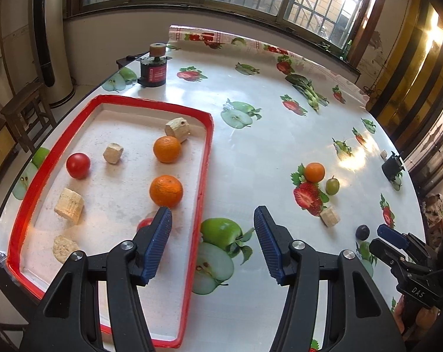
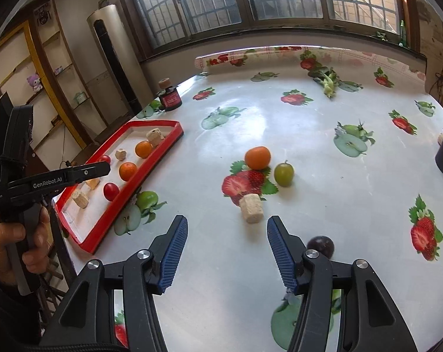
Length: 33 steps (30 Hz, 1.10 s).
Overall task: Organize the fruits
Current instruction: 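Move both tools back over the table toward the remaining items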
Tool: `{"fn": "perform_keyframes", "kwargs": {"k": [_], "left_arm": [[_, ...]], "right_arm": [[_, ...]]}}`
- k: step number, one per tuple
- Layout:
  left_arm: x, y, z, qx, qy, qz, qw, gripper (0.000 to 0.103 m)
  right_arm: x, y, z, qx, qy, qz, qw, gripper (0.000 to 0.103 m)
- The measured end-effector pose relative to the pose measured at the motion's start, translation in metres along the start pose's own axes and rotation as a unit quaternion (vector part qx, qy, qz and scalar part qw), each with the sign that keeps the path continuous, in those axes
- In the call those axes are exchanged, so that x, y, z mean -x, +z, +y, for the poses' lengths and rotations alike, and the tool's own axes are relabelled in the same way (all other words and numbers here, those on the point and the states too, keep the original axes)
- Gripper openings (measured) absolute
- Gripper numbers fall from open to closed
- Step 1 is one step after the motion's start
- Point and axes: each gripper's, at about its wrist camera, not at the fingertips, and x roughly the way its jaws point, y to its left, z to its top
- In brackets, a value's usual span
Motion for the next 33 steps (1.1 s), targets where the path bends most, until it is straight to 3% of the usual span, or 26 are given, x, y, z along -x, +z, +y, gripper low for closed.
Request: {"fn": "perform_keyframes", "kwargs": {"k": [10,21,33], "left_arm": [[-0.016,-0.007,-0.045,-0.036,-0.023,0.021,0.9989,0.057],[-0.036,-0.011,-0.088,-0.081,-0.052,0.044,0.9944,0.057],[-0.074,-0.018,-0.128,-0.128,-0.094,0.081,0.9841,0.057]], "right_arm": [[0.018,-0.022,-0.049,-0.042,-0.037,-0.002,0.998,0.059],[0.002,-0.024,-0.060,-0.044,-0.045,0.010,0.998,0.059],[-0.034,0.025,-0.064,-0.023,-0.027,0.018,0.999,0.057]]}}
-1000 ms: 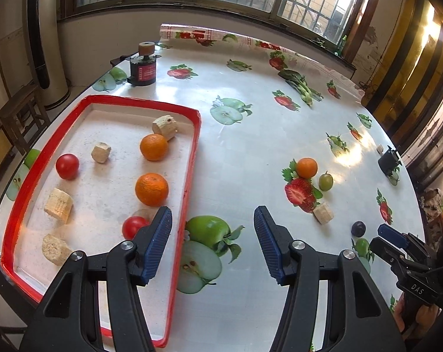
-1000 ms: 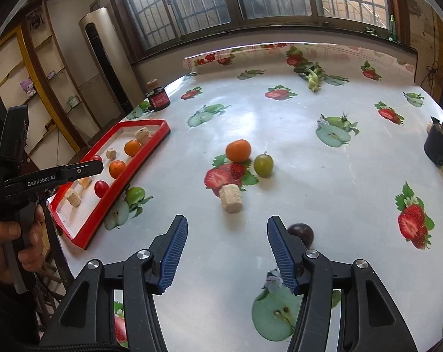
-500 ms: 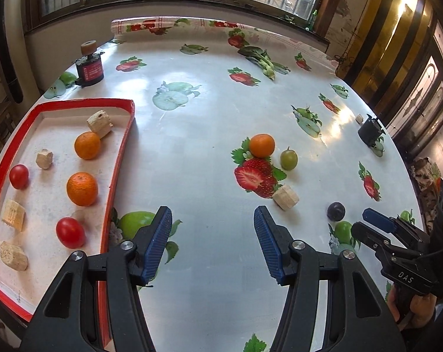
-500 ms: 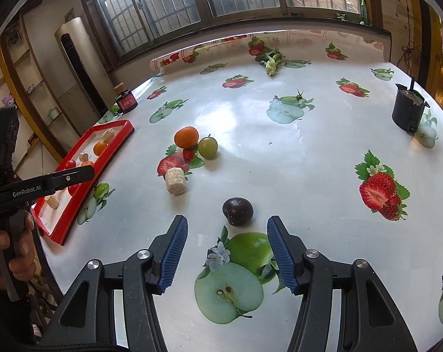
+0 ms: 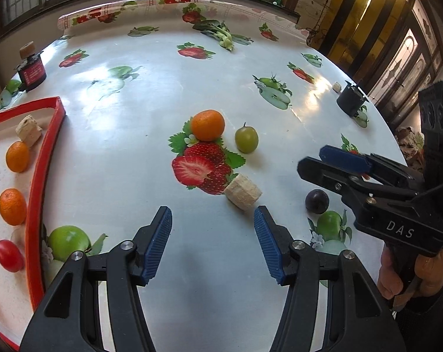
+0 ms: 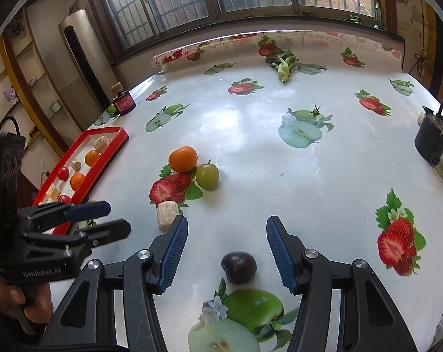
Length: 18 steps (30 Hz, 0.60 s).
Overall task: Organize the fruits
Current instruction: 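Move both tools back over the table toward the remaining items, then grasp a beige block with left tool while right tool grasps the green grape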
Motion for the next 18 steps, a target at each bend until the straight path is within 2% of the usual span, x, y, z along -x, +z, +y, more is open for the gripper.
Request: {"fn": "perform_keyframes", "kwargs": {"k": [3,6,7,8,9,18], "left_arm": [[-0.013,0.007,-0.009,-0.013,-0.009,0.006,0.9999,0.057],[-0.026,0.013,-0.015,-0.024,-0.016,0.008,0.9995,0.057],[-0.031,0.014,-0.016,-0.026,-0.021,0.014,0.9994,0.052],[-0.034,0.015,-0.016,-0.030,-0.022,0.014,0.9992,0.034],[-0.034,0.016,-0.016,-0.034,-0.020,0.011,0.9992,0.031],[-0.006,0.018,0.023,0.004,-0.007,-0.018,0.9998,0.031]], "right_arm": [[-0.013,0.013,0.003,0.006,0.009,0.006,1.000,0.051],[-0.021,0.019,0.003,0.008,0.010,0.010,1.000,0.050],[-0.024,0.021,0.002,0.006,0.011,0.012,1.000,0.049],[-0.026,0.022,0.002,0.005,0.012,0.014,1.000,0.047],[-0.029,0.023,0.001,0.004,0.014,0.015,1.000,0.046],[-0.062,0.032,0.014,0.016,0.023,0.039,0.999,0.043]]}}
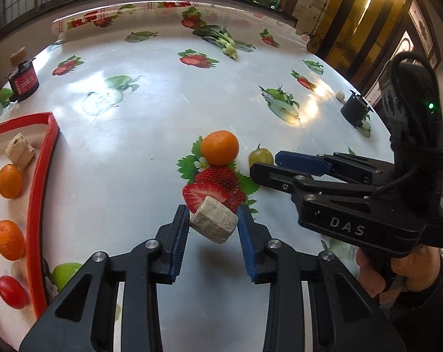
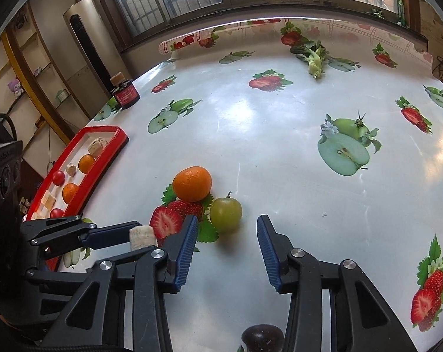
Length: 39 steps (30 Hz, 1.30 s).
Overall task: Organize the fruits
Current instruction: 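Grasp a beige block with left tool while right tool grasps the green grape, then carry the block in left tool and grape in right tool over the tray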
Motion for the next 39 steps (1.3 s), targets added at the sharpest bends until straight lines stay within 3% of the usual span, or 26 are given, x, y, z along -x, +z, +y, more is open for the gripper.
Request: {"fn": "perform_keyframes", "kwargs": {"k": [3,5,21,39], "left_arm": [[0.012,0.001,0.008,0.014,0.000,-0.011,0.9998,0.031],[0.019,0.001,0.011,0.019,0.004,-0.020,0.9996,0.031],[0.064,-0.016,0.028,0.045,0.019,-0.054,0.9973,0.031],[0.113,-0.050,0.068,0.090,0.052,-0.086,0.9909,0.031]], "right_arm": [[-0.013,0.002,0.004,0.006,-0.013,0.009,1.000,0.029],[-0.012,0.001,0.005,0.007,-0.018,0.003,1.000,0.026],[0.036,-0.016,0.043,0.027,0.009,-0.030,0.999,0.026],[0.049,-0.022,0.111,0.074,0.040,-0.039,0.996,0.025]]}}
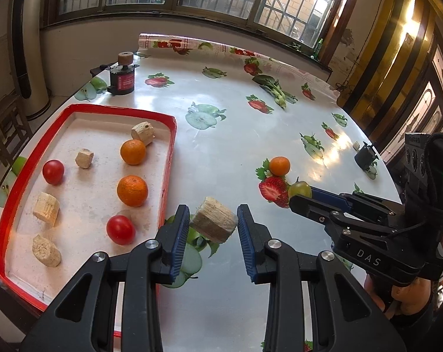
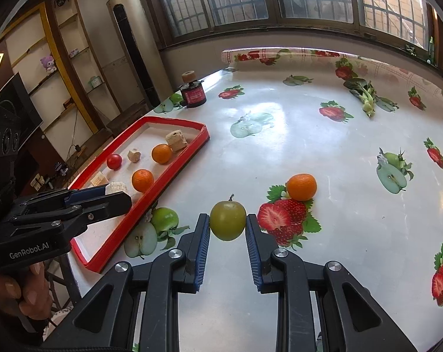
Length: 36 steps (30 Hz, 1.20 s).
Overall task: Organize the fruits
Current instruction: 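Carry the block in left tool and grape in right tool over the tray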
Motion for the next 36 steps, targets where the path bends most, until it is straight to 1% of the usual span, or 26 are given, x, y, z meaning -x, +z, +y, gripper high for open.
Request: {"fn": "perform_keyframes", "kwargs": {"k": [9,21,36], "left_arm": [[0.015,-0.011,0.026,0.021,0.014,-0.005,0.9997,0.031],[0.033,-0.023,0.067,0.052,0.032,-0.014,0.9980,0.031],[0.059,-0.033,0.133,0.107,0.065,-0.033,0.9915,0.031]], "right_arm": [[-0.004,0.001,0.033,0.023,0.014,0.000,1.000,0.025],[-0.015,-0.001,0.077,0.053,0.038,0.012,0.998,0.025],[-0.033,0.000,0.133,0.092,0.077,0.029,0.992,0.025]]}}
